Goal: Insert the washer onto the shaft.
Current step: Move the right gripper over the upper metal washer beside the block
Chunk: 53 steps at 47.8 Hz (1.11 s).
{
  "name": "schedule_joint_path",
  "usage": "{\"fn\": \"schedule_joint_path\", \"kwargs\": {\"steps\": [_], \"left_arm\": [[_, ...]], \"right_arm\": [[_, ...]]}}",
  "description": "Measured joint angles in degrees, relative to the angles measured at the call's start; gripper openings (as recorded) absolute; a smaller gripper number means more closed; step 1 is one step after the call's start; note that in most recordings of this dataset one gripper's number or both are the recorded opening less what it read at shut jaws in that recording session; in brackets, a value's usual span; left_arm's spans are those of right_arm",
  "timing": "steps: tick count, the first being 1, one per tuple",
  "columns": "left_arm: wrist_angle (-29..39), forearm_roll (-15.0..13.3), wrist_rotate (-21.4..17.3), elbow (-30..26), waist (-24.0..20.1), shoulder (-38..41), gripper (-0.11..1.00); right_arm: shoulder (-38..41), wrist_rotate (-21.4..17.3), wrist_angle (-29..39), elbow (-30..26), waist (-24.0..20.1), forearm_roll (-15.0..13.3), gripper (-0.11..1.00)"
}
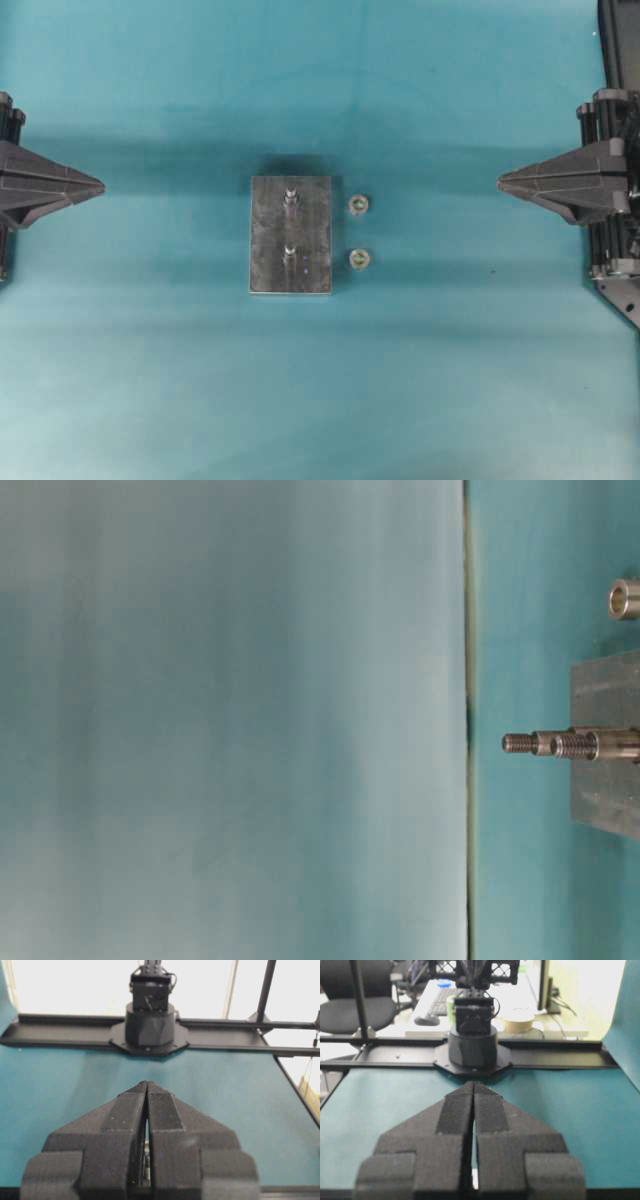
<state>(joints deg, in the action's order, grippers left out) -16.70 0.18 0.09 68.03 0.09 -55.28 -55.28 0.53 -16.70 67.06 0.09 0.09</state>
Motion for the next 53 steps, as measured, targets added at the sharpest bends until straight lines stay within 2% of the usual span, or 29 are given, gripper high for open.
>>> {"fn": "schedule_joint_path", "kwargs": {"steps": [5, 12, 17, 27, 42, 48, 53], "left_arm": [[0.3, 0.3, 1.4, 0.0, 0.1, -0.4, 0.00], [3.3, 0.4, 3.3, 0.0, 0.2, -0.1, 0.00], [4.6, 0.4, 4.0, -0.3, 0.3, 0.8, 0.00], [8.2, 0.4, 4.1, -1.0, 0.3, 5.0, 0.00], [12.7, 0.4, 4.0, -2.0, 0.3, 10.4, 0.00], [12.9, 0.4, 4.0, -2.1, 0.7, 11.3, 0.00], [13.1, 0.4, 4.4, -2.1, 1.1, 11.6, 0.00]], "right_arm": [[-0.4, -0.6, 0.0, 1.5, 0.0, 0.7, 0.01], [-1.4, -4.0, 0.2, 3.7, 0.0, 3.3, 0.01], [-1.2, -6.2, 3.1, 4.0, 0.2, 3.9, 0.01], [1.6, -6.8, 15.6, 2.5, 2.1, 4.1, 0.01], [12.4, -7.1, 34.7, -4.6, 5.5, 4.2, 0.01], [17.6, -7.2, 38.9, -6.9, 6.2, 3.3, 0.01], [22.1, -7.2, 39.3, -8.3, 6.5, 2.1, 0.01]]}}
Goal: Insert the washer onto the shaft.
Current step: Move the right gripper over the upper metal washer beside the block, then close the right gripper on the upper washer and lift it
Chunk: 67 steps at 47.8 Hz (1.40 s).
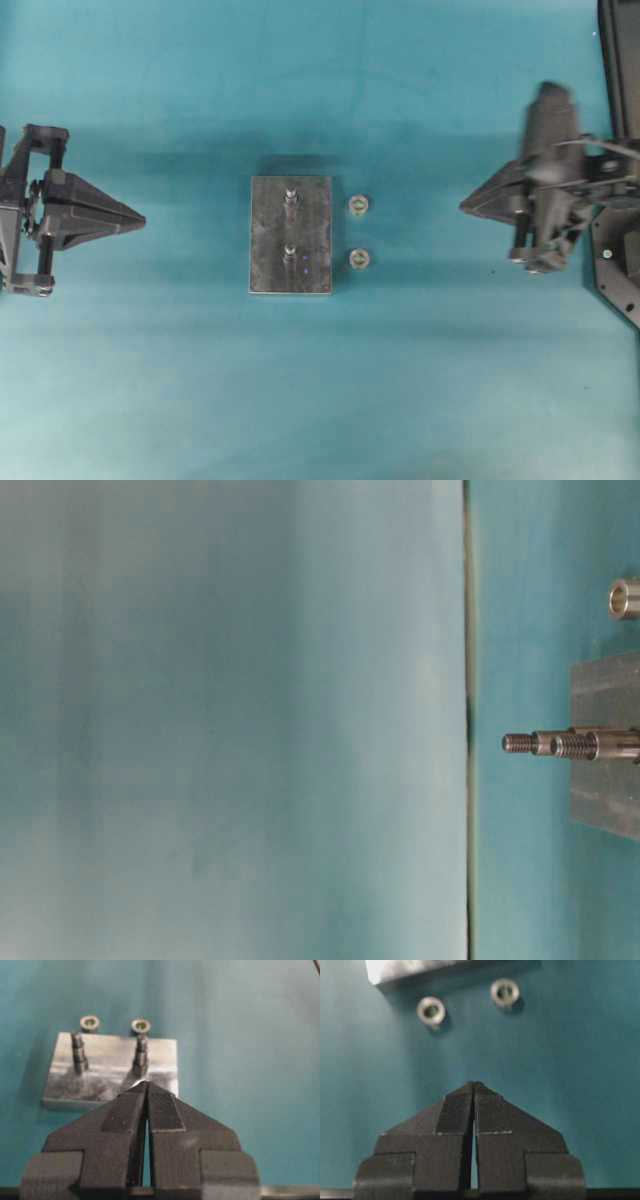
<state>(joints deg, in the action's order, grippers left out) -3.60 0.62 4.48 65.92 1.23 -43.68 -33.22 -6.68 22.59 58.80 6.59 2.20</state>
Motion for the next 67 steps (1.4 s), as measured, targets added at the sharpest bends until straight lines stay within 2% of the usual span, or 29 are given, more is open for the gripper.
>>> {"fn": "schedule_joint_path", "kwargs": {"steps": [9, 20, 28, 31, 34, 43, 46, 56, 67], "left_arm": [[2.1, 0.0, 1.5, -0.8, 0.3, 0.6, 0.00], [6.4, 0.0, 1.5, -1.8, 1.1, 0.6, 0.00], [6.8, 0.0, 1.6, -1.8, 1.3, 0.6, 0.00], [6.9, 0.0, 1.6, -1.8, 1.3, 0.6, 0.00], [6.9, 0.0, 1.6, -1.8, 1.3, 0.7, 0.00], [6.9, 0.0, 1.6, -1.8, 1.4, 0.9, 0.00], [6.9, 0.0, 1.6, -1.8, 1.3, 1.0, 0.00], [6.9, 0.0, 1.7, -1.8, 1.4, 1.0, 0.00], [6.9, 0.0, 1.8, -1.8, 1.3, 1.0, 0.00]], "right_arm": [[9.6, 0.0, -0.4, -4.0, 1.1, -0.2, 0.01], [21.6, 0.0, -0.4, -11.1, 1.8, -0.4, 0.01], [26.8, 2.4, -0.4, -14.7, 1.4, -0.5, 0.02], [28.4, 4.5, -0.4, -15.6, 1.2, -0.6, 0.08], [29.9, 5.6, -0.4, -16.6, 1.0, -0.6, 0.19], [34.1, 6.3, 0.1, -20.0, 1.0, -0.6, 0.75], [35.4, 6.4, 0.5, -21.2, 1.1, -0.6, 0.88], [38.3, 6.9, 2.8, -24.2, 1.1, -0.7, 0.81], [40.2, 6.9, 3.3, -25.2, 1.9, -1.8, 0.81]]}}
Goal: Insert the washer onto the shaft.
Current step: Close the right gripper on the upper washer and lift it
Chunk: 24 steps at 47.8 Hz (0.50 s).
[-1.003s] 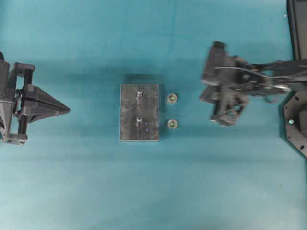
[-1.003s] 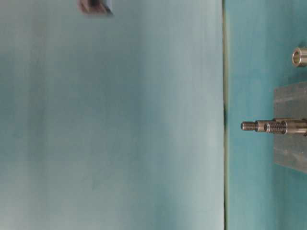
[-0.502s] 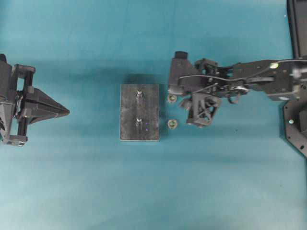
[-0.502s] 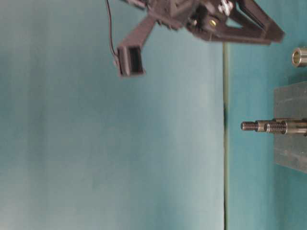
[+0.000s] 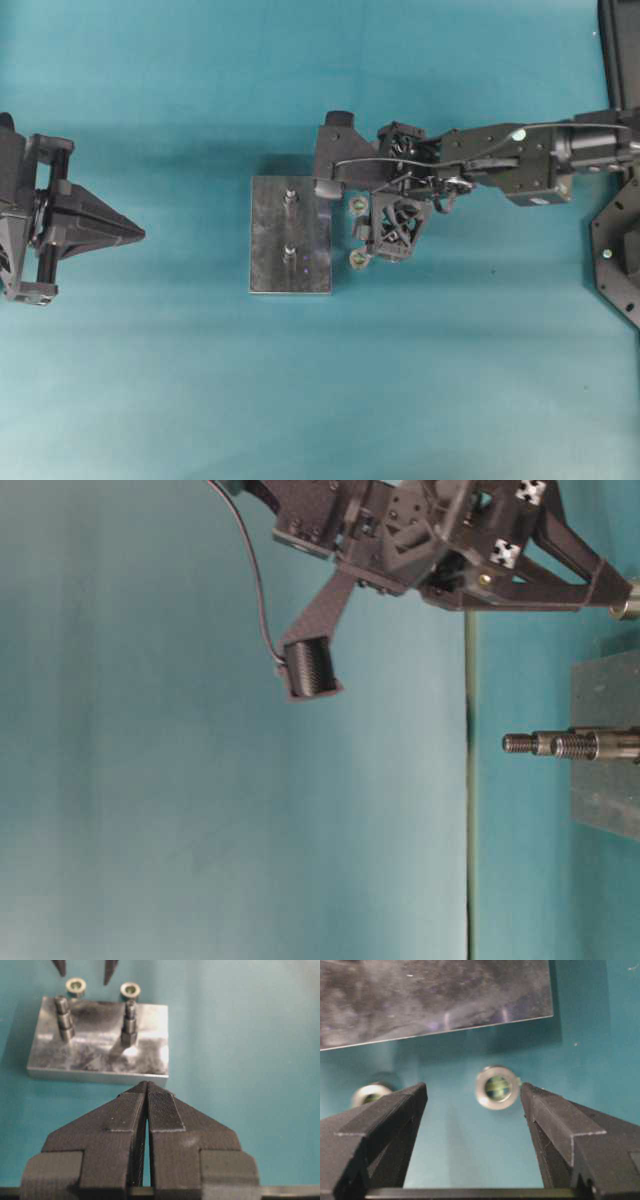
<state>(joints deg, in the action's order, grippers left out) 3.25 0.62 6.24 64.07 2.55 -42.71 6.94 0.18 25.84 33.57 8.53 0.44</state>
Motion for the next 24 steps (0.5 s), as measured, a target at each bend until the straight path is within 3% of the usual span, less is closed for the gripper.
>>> {"fn": "schedule_joint_path", "kwargs": {"steps": [14, 24], "left_arm": [[0.0, 0.0, 0.0, 0.1, 0.1, -0.1, 0.00], [-0.1, 0.0, 0.1, 0.5, 0.1, -0.2, 0.00]], "right_arm": [[2.2, 0.0, 1.3, -1.3, 1.1, -0.1, 0.78], [2.9, 0.0, 1.4, -1.8, 1.1, -0.1, 0.67]]}}
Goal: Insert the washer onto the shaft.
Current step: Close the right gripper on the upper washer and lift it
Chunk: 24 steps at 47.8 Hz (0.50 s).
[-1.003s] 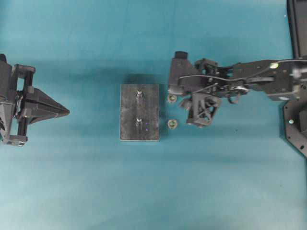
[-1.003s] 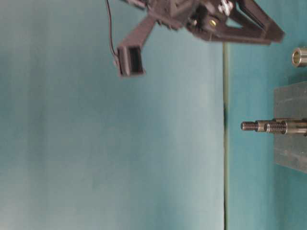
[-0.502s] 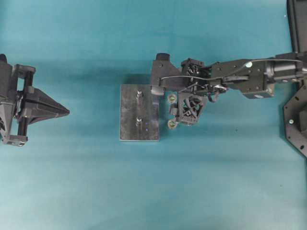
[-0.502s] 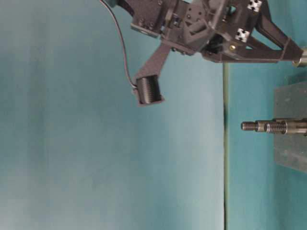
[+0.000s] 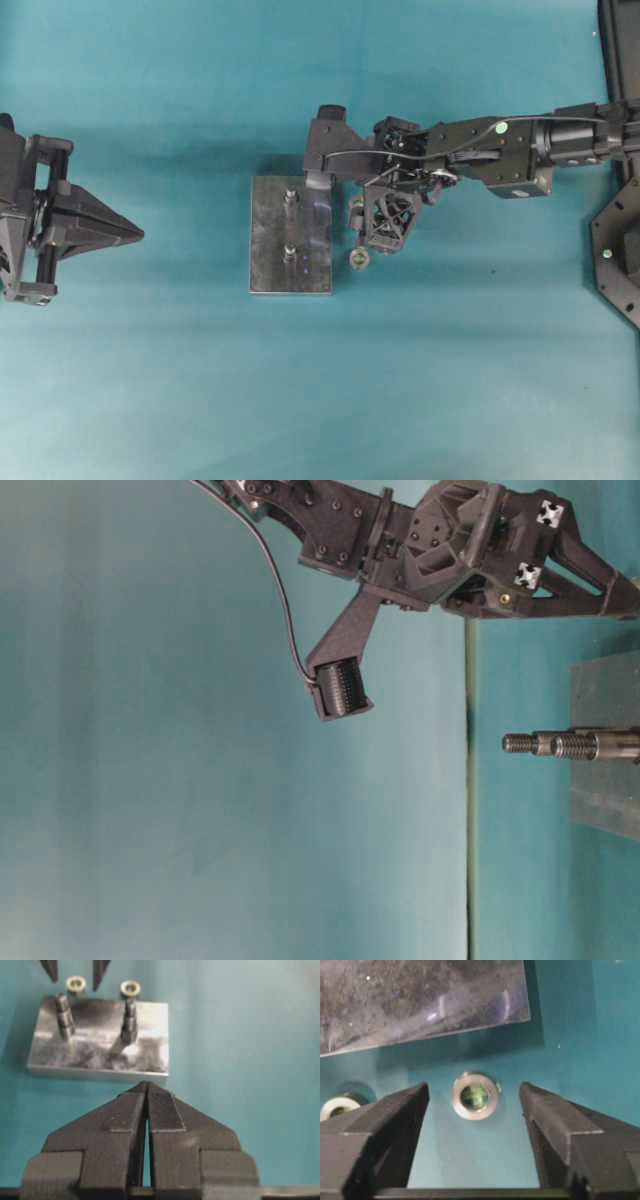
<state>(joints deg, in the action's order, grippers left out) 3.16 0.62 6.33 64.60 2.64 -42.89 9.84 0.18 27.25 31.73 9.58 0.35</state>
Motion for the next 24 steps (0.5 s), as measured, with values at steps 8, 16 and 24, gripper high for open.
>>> {"fn": "schedule_joint_path", "kwargs": {"steps": [8, 16, 24], "left_arm": [[0.0, 0.0, 0.0, 0.1, -0.1, -0.1, 0.00], [-0.2, 0.0, 0.0, 0.9, 0.0, -0.4, 0.00], [-0.4, 0.0, 0.0, 1.2, 0.0, -1.0, 0.00]], "right_arm": [[0.0, 0.0, 0.9, 0.0, -0.6, 0.0, 0.48], [0.1, 0.0, 1.8, 0.0, -1.1, -0.1, 0.35], [0.1, 0.0, 1.8, -0.1, -1.8, -0.1, 0.34]]}}
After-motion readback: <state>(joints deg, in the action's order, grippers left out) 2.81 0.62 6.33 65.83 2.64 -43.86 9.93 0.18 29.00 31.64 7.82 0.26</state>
